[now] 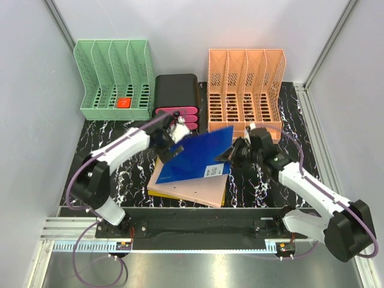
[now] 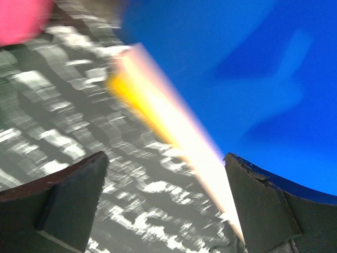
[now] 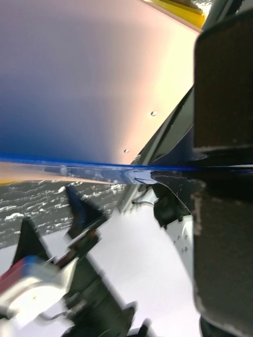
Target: Organize the desk
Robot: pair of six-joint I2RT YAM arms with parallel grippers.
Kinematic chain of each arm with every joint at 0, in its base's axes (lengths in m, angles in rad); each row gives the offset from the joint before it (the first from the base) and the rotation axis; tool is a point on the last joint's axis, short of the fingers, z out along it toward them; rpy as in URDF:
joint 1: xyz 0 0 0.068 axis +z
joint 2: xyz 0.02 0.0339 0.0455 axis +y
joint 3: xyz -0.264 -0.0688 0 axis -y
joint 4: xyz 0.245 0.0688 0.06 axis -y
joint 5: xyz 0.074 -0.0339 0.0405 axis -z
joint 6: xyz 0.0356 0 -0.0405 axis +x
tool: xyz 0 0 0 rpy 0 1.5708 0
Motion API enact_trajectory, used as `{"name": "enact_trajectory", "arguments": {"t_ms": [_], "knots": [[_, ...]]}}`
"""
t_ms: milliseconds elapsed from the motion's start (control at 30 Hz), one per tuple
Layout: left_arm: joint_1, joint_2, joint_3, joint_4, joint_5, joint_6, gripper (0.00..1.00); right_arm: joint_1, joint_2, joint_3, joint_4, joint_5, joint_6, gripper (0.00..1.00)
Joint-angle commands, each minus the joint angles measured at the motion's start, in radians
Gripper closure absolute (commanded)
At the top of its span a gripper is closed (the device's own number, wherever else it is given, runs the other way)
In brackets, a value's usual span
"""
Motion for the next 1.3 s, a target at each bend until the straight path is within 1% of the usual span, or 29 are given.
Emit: {"name": "enact_trajectory", "arguments": {"t_ms": [0,33,67,100,133,167,200,233,267,300,333,400,433,467,533,567,633,733,767,867,1100,1267], "knots": [[0.179,-0.183,0.219,-0.112,0.097,-0.007,0.01,-0.002,-0.034,0.302,-0.391,0.110,-0.326,1.00],[0.210,-0.205,0.294,-0.144,0.135,-0.013,0.01,-0.002,-0.025,0.350,-0.440,0.124,-0.398,1.00],[0.241,-0.227,0.323,-0.155,0.154,-0.017,0.01,-0.004,-0.017,0.452,-0.535,0.161,-0.432,1.00],[0.300,-0.271,0.345,-0.169,0.175,-0.018,0.01,-0.002,-0.008,0.509,-0.583,0.189,-0.467,1.00],[0.327,-0.293,0.371,-0.173,0.204,-0.020,0.01,-0.002,0.012,0.567,-0.629,0.218,-0.531,1.00],[0.350,-0.312,0.374,-0.176,0.209,-0.018,0.01,-0.002,0.022,0.692,-0.720,0.288,-0.562,1.00],[0.383,-0.349,0.373,-0.180,0.215,-0.014,0.01,-0.002,0.038,0.756,-0.762,0.328,-0.590,1.00],[0.397,-0.366,0.352,-0.181,0.217,-0.011,0.01,-0.002,0.065,0.814,-0.799,0.366,-0.639,1.00],[0.419,-0.395,0.333,-0.181,0.220,-0.010,0.01,-0.002,0.082,0.932,-0.862,0.447,-0.664,1.00],[0.428,-0.405,0.313,-0.180,0.224,-0.009,0.01,-0.002,0.101,0.988,-0.890,0.483,-0.682,1.00],[0.436,-0.415,0.270,-0.180,0.234,0.000,0.01,-0.002,0.140,1.084,-0.911,0.506,-0.719,1.00],[0.459,-0.432,0.236,-0.181,0.238,-0.001,0.01,-0.002,0.185,1.176,-0.973,0.586,-0.754,1.00],[0.466,-0.431,0.223,-0.181,0.255,-0.004,0.01,-0.002,0.237,1.262,-0.994,0.624,-0.791,1.00],[0.486,-0.431,0.204,-0.181,0.267,-0.010,0.01,-0.002,0.263,1.305,-1.037,0.691,-0.808,1.00],[0.505,-0.429,0.190,-0.180,0.296,-0.018,0.01,-0.002,0.326,1.403,-1.063,0.758,-0.858,1.00],[0.517,-0.428,0.178,-0.181,0.306,-0.018,0.01,-0.002,0.344,1.431,-1.086,0.799,-0.863,1.00],[0.522,-0.429,0.166,-0.180,0.310,-0.017,0.01,-0.002,0.378,1.497,-1.099,0.813,-0.885,1.00],[0.523,-0.429,0.143,-0.177,0.303,-0.009,0.01,-0.004,0.401,1.551,-1.114,0.894,-0.915,1.00],[0.526,-0.429,0.138,-0.177,0.301,-0.006,0.01,-0.004,0.406,1.560,-1.113,0.936,-0.925,1.00],[0.528,-0.432,0.117,-0.167,0.310,-0.006,0.01,-0.013,0.426,1.563,-1.096,0.988,-0.948,1.00],[0.529,-0.443,0.078,-0.155,0.310,0.003,0.01,-0.042,0.533,1.602,-1.041,1.019,-0.978,1.00],[0.529,-0.458,0.051,-0.147,0.304,0.011,0.01,-0.063,0.627,1.706,-1.010,0.994,-1.001,1.00]]}}
